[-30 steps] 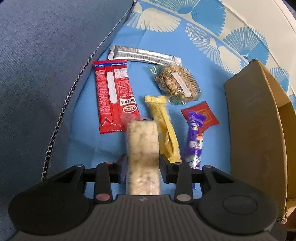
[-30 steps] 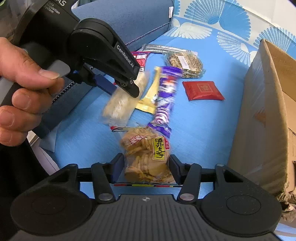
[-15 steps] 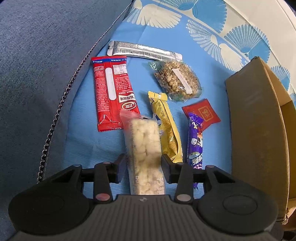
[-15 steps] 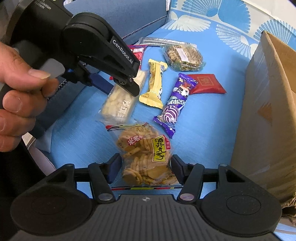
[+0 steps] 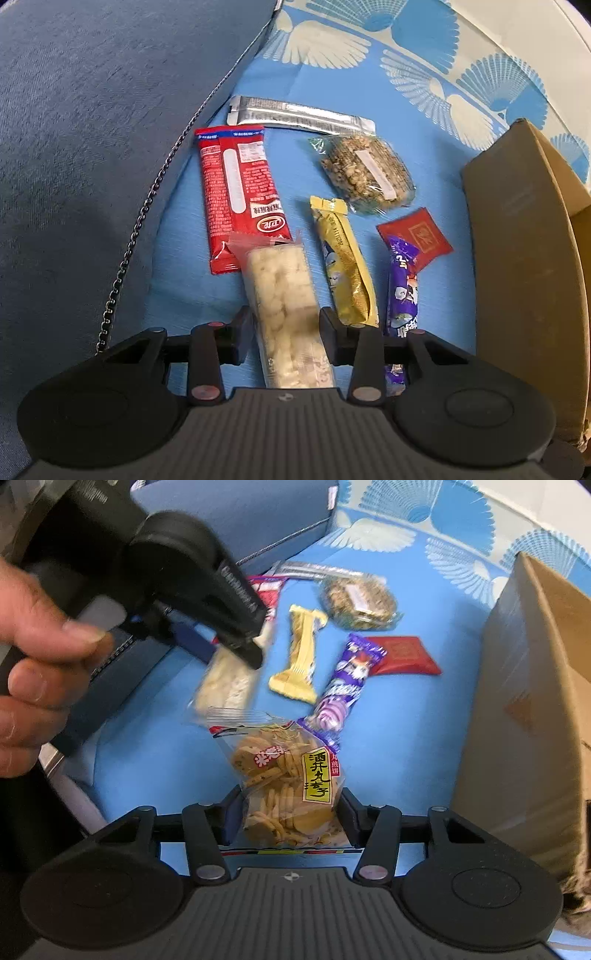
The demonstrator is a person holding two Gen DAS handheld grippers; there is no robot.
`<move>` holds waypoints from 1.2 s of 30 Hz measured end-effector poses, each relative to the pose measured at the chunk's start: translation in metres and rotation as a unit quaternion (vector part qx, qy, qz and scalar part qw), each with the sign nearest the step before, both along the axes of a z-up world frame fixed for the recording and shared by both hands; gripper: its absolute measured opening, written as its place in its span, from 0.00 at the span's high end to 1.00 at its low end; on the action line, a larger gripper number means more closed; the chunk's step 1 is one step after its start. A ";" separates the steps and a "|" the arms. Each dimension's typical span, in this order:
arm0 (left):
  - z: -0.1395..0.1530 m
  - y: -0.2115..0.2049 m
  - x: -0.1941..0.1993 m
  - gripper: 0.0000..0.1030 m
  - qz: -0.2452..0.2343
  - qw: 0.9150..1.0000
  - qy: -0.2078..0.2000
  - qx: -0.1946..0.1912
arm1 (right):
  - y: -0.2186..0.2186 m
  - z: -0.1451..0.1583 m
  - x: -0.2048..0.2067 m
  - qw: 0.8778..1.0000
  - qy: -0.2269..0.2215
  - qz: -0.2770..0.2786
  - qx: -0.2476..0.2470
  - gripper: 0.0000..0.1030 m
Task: Organize snacks
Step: 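Lift both held snacks and carry them over the cardboard box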
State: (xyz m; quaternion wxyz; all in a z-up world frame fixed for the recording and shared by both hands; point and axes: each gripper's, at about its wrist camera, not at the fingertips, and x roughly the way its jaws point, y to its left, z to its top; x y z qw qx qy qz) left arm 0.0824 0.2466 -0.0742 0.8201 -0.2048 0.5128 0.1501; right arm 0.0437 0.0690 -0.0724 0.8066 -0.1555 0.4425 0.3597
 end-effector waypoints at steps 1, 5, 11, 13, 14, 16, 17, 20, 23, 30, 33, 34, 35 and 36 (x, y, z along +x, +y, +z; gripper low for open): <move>-0.001 0.000 0.000 0.52 -0.001 1.000 0.002 0.002 | -0.001 0.000 0.002 1.000 0.001 -0.004 0.001 0.47; -0.003 -0.005 0.003 0.43 -0.010 1.000 0.012 0.011 | 0.001 -0.006 0.002 1.000 0.009 -0.002 -0.013 0.45; -0.011 -0.016 0.006 0.51 -0.035 0.998 0.037 0.037 | 0.005 -0.007 0.001 1.000 0.006 0.003 -0.015 0.45; -0.011 -0.013 0.005 0.60 -0.030 0.998 0.035 0.036 | 0.005 -0.007 0.001 1.000 0.005 0.002 -0.015 0.45; -0.010 -0.011 0.004 0.60 -0.025 0.999 0.031 0.029 | 0.005 -0.007 0.001 1.000 0.005 0.002 -0.014 0.45; -0.005 -0.007 0.003 0.61 -0.018 1.000 0.018 0.019 | 0.004 -0.005 0.001 1.000 0.003 0.001 -0.013 0.47; -0.001 -0.006 0.002 0.61 -0.014 1.000 0.008 0.014 | 0.003 -0.004 0.001 1.000 0.000 0.000 -0.011 0.47; 0.011 -0.004 -0.001 0.61 -0.007 1.000 -0.030 -0.003 | -0.001 0.003 -0.001 1.000 -0.013 -0.005 0.002 0.47; 0.022 -0.007 -0.004 0.61 -0.003 0.998 -0.066 -0.010 | -0.005 0.012 -0.003 0.999 -0.030 -0.011 0.015 0.48; 0.042 -0.010 -0.010 0.61 0.008 0.992 -0.126 -0.015 | -0.018 0.039 -0.011 0.994 -0.098 -0.024 0.052 0.48; 0.051 -0.011 -0.013 0.61 0.011 0.988 -0.152 -0.006 | -0.027 0.051 -0.016 0.988 -0.133 -0.028 0.071 0.48; 0.054 -0.012 -0.014 0.61 0.012 0.987 -0.160 -0.003 | -0.030 0.055 -0.017 0.986 -0.145 -0.028 0.081 0.48; 0.056 -0.013 -0.015 0.61 0.012 0.986 -0.168 0.000 | -0.033 0.058 -0.019 0.984 -0.154 -0.029 0.088 0.48; 0.060 -0.015 -0.017 0.61 0.012 0.984 -0.177 0.005 | -0.036 0.062 -0.020 0.981 -0.164 -0.030 0.095 0.48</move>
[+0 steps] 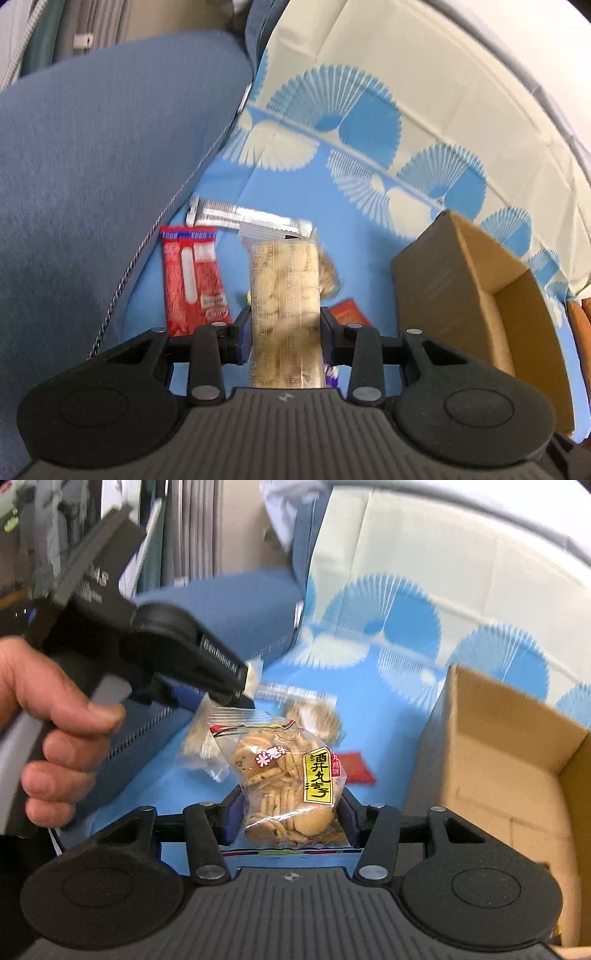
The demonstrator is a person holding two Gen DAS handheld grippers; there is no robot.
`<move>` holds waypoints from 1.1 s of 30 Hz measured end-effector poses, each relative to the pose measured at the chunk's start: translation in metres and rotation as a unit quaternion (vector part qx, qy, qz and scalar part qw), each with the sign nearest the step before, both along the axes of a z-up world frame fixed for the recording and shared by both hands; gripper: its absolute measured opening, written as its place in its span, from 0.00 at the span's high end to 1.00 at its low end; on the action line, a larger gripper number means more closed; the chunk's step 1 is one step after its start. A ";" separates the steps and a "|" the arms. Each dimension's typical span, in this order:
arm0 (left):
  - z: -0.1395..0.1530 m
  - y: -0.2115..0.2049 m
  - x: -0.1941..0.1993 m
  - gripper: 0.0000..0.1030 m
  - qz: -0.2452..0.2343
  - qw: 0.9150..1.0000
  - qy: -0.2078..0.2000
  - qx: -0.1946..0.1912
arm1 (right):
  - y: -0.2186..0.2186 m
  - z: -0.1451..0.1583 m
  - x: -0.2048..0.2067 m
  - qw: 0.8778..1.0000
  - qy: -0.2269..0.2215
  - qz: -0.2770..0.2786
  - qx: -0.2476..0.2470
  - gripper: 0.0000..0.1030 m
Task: Organize snacks
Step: 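Lift both held snacks and carry them over the cardboard box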
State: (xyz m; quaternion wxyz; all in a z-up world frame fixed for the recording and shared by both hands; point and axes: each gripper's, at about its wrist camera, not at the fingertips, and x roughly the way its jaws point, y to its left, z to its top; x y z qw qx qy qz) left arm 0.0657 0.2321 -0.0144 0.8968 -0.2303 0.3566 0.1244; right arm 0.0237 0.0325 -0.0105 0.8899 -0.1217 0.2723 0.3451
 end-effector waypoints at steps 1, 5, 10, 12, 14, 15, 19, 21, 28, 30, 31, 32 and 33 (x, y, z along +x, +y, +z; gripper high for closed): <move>0.003 -0.001 -0.001 0.61 0.001 1.000 -0.007 0.004 | -0.004 0.004 -0.001 1.000 -0.010 -0.002 0.008 0.48; 0.011 -0.006 -0.003 0.61 0.001 0.999 -0.033 0.007 | -0.021 0.013 0.002 0.999 -0.032 -0.015 0.038 0.48; 0.013 -0.016 0.001 0.61 -0.015 0.999 -0.052 0.005 | -0.043 0.021 0.013 0.996 -0.035 -0.045 0.064 0.48; 0.014 -0.023 0.002 0.61 -0.028 0.998 -0.062 0.004 | -0.051 0.022 0.018 0.995 -0.033 -0.052 0.073 0.48; 0.016 -0.030 0.003 0.61 -0.040 0.997 -0.071 0.010 | -0.060 0.024 0.017 0.994 -0.037 -0.064 0.078 0.48; 0.017 -0.033 0.004 0.61 -0.046 0.996 -0.077 0.012 | -0.065 0.025 0.018 0.994 -0.037 -0.069 0.083 0.48; 0.022 -0.047 0.005 0.61 -0.070 0.992 -0.102 0.014 | -0.085 0.028 0.024 0.989 -0.032 -0.094 0.108 0.48; 0.025 -0.053 0.006 0.61 -0.080 0.990 -0.112 0.017 | -0.094 0.030 0.028 0.986 -0.030 -0.108 0.120 0.48; 0.034 -0.079 0.005 0.61 -0.119 0.980 -0.149 0.055 | -0.124 0.027 0.044 0.976 -0.035 -0.168 0.131 0.48; 0.036 -0.086 0.004 0.61 -0.129 0.976 -0.162 0.064 | -0.136 0.026 0.049 0.972 -0.031 -0.189 0.135 0.48; 0.037 -0.089 0.003 0.61 -0.134 0.974 -0.170 0.067 | -0.142 0.025 0.052 0.970 -0.027 -0.200 0.138 0.48; 0.039 -0.093 0.003 0.61 -0.139 0.972 -0.179 0.067 | -0.148 0.024 0.054 0.967 -0.024 -0.212 0.142 0.48; 0.040 -0.096 0.003 0.61 -0.142 0.970 -0.186 0.067 | -0.155 0.023 0.057 0.964 -0.020 -0.223 0.146 0.48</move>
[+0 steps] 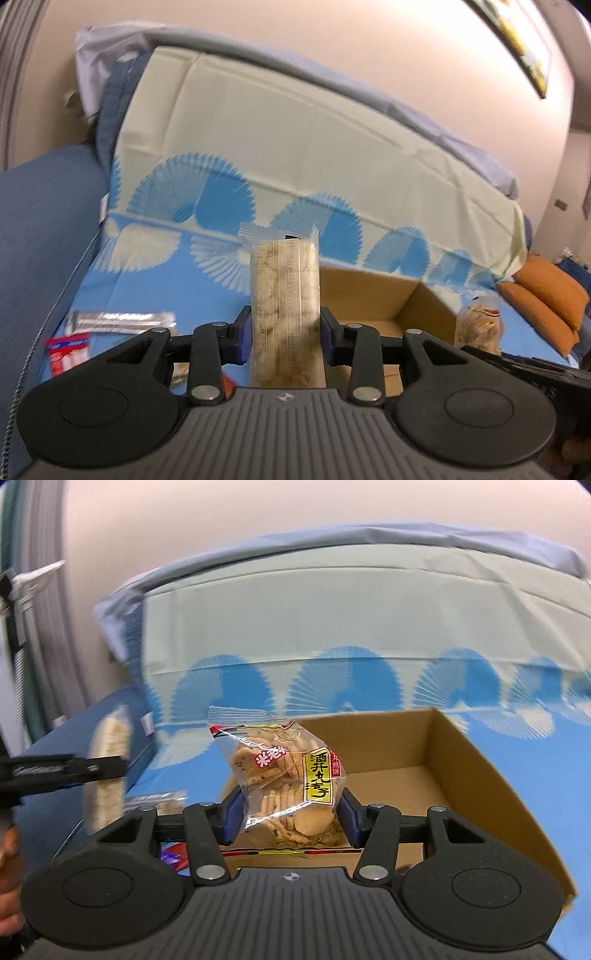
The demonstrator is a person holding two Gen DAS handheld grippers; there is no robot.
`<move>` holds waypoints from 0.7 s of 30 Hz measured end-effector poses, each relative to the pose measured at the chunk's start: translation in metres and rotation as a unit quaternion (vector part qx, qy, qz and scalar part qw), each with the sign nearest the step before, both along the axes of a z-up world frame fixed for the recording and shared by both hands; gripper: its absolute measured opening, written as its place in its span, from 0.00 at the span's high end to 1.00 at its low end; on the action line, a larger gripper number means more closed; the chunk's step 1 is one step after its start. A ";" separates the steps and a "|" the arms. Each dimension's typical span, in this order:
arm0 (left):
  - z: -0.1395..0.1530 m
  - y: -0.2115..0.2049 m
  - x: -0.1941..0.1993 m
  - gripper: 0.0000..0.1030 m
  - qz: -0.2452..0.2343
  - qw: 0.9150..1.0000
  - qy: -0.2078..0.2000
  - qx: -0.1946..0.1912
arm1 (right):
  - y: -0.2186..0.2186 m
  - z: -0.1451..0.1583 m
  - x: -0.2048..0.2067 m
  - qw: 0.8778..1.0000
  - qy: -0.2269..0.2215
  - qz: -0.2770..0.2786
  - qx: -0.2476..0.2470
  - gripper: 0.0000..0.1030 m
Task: Organize snacks
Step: 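Lift both held snacks and carry them over the cardboard box, then lower both snacks into the box and open both grippers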
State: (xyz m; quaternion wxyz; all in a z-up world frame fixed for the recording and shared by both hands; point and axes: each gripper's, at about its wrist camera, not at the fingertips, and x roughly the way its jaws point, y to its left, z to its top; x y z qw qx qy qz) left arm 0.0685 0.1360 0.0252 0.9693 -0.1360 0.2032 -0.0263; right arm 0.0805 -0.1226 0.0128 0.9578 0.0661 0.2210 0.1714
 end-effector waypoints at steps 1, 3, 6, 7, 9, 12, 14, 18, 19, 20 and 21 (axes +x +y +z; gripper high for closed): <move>0.001 -0.003 0.000 0.61 -0.003 1.000 -0.005 -0.002 | -0.008 -0.001 0.003 1.000 0.004 -0.015 0.006 0.48; 0.003 -0.012 0.002 0.61 -0.010 1.000 -0.016 -0.007 | -0.019 -0.002 0.008 0.999 0.008 -0.045 0.012 0.48; 0.005 -0.026 0.006 0.61 -0.022 0.999 -0.025 -0.003 | -0.034 -0.002 0.014 0.996 0.004 -0.093 0.009 0.48; 0.006 -0.032 0.007 0.61 -0.028 0.999 -0.029 -0.001 | -0.037 -0.003 0.014 0.994 0.002 -0.111 0.005 0.48; 0.009 -0.042 0.011 0.61 -0.039 0.999 -0.035 0.002 | -0.046 -0.004 0.013 0.990 -0.002 -0.138 0.000 0.48; 0.010 -0.057 0.020 0.61 -0.045 0.998 -0.038 -0.004 | -0.053 -0.005 0.013 0.986 -0.006 -0.166 -0.003 0.48; 0.010 -0.070 0.029 0.61 -0.046 0.998 -0.036 -0.010 | -0.056 -0.004 0.013 0.984 -0.010 -0.179 -0.008 0.48; 0.006 -0.094 0.034 0.61 -0.066 0.997 -0.037 -0.014 | -0.057 -0.004 0.014 0.980 -0.016 -0.198 -0.021 0.48; 0.005 -0.100 0.034 0.61 -0.076 0.996 -0.038 -0.009 | -0.057 -0.004 0.015 0.980 -0.016 -0.199 -0.023 0.48; 0.003 -0.105 0.033 0.61 -0.085 0.996 -0.038 -0.002 | -0.057 -0.005 0.015 0.980 -0.017 -0.198 -0.027 0.48; 0.002 -0.109 0.032 0.61 -0.093 0.995 -0.039 0.005 | -0.056 -0.006 0.015 0.980 -0.017 -0.197 -0.030 0.48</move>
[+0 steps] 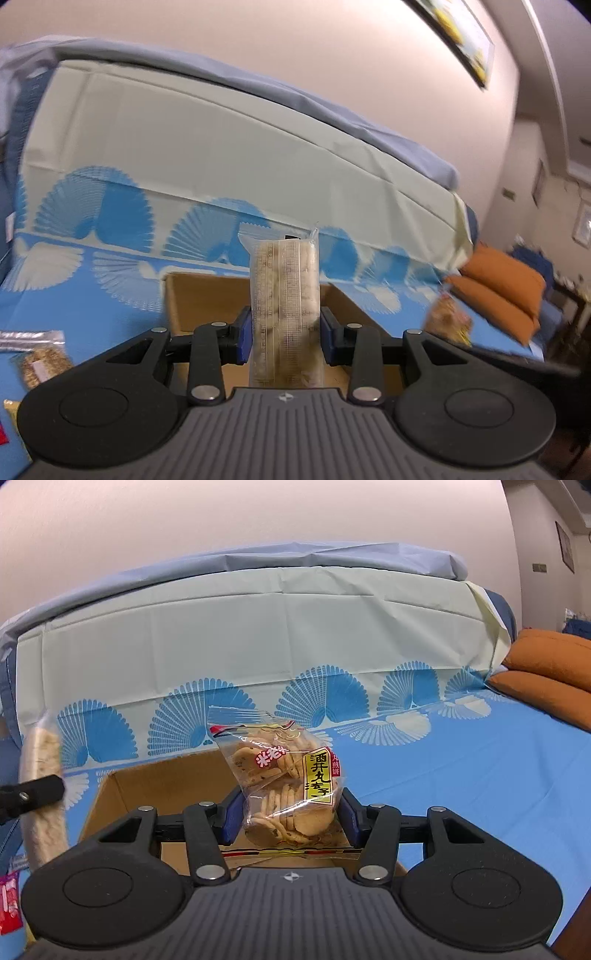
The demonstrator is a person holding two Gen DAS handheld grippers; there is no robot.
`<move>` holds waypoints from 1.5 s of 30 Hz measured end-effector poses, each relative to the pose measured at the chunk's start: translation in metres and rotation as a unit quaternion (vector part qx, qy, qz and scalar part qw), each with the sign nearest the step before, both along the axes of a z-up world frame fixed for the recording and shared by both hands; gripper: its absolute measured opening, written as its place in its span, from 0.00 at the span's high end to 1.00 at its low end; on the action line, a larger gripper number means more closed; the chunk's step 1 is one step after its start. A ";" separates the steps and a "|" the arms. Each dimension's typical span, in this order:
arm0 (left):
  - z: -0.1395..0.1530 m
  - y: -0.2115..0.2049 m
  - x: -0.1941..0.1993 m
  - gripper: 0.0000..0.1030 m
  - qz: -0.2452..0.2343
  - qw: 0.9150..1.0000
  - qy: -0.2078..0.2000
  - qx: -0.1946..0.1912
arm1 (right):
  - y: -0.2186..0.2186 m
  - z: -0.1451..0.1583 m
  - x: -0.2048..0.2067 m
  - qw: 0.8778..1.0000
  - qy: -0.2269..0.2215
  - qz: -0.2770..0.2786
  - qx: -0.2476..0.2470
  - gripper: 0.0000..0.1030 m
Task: Organize snacks
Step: 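Lower both snacks into the box and open both grippers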
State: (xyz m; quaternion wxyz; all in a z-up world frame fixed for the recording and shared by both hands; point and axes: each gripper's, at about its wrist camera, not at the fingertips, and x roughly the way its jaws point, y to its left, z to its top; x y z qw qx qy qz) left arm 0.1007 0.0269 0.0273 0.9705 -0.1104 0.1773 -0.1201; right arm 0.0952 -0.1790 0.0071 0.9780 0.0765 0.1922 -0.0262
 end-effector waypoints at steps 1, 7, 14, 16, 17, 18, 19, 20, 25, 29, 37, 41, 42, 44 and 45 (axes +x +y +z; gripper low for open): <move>-0.001 -0.004 -0.001 0.61 -0.006 1.000 -0.002 0.006 | 0.000 -0.001 0.001 1.000 0.000 0.001 -0.004 0.48; -0.006 -0.005 0.002 0.61 -0.012 1.000 0.001 0.004 | -0.001 -0.004 0.004 1.000 0.010 -0.001 -0.005 0.48; -0.006 0.000 0.004 0.61 -0.008 1.000 0.011 -0.008 | 0.005 -0.003 0.006 1.000 0.011 0.003 -0.008 0.48; -0.005 0.000 0.003 0.61 -0.008 1.000 0.010 -0.008 | 0.006 -0.003 0.006 1.000 0.011 0.003 -0.010 0.48; -0.005 0.000 0.003 0.61 -0.009 1.000 0.009 -0.007 | 0.006 -0.004 0.006 1.000 0.011 0.003 -0.009 0.48; -0.005 0.000 0.004 0.61 -0.010 1.000 0.010 -0.007 | 0.006 -0.004 0.006 1.000 0.011 0.003 -0.009 0.48; -0.005 -0.001 0.004 0.61 -0.010 1.000 0.010 -0.007 | 0.006 -0.004 0.006 1.000 0.010 0.003 -0.010 0.48; -0.005 -0.001 0.004 0.61 -0.010 1.000 0.009 -0.006 | 0.007 -0.004 0.005 1.000 0.009 0.003 -0.011 0.48; -0.005 -0.002 0.004 0.61 -0.011 1.000 0.006 -0.007 | 0.008 -0.005 0.005 1.000 0.009 0.003 -0.012 0.48; -0.005 -0.003 0.004 0.61 -0.012 1.000 0.005 -0.006 | 0.007 -0.005 0.005 1.000 0.007 0.003 -0.012 0.48; -0.004 -0.005 0.004 0.61 -0.019 1.000 0.005 -0.007 | 0.006 -0.005 0.004 1.000 0.004 0.003 -0.013 0.47; -0.006 -0.006 0.005 0.53 -0.026 1.000 0.009 -0.011 | 0.008 -0.006 0.004 1.000 0.009 -0.003 -0.021 0.32; -0.006 -0.006 0.005 0.52 -0.027 1.000 0.009 -0.012 | 0.008 -0.005 0.004 1.000 0.006 -0.002 -0.021 0.31; -0.006 -0.006 0.005 0.52 -0.023 1.000 0.010 -0.014 | 0.010 -0.004 0.004 1.000 0.004 0.001 -0.022 0.31; -0.006 -0.006 0.005 0.52 -0.020 1.000 0.010 -0.014 | 0.010 -0.005 0.004 1.000 0.004 0.003 -0.023 0.30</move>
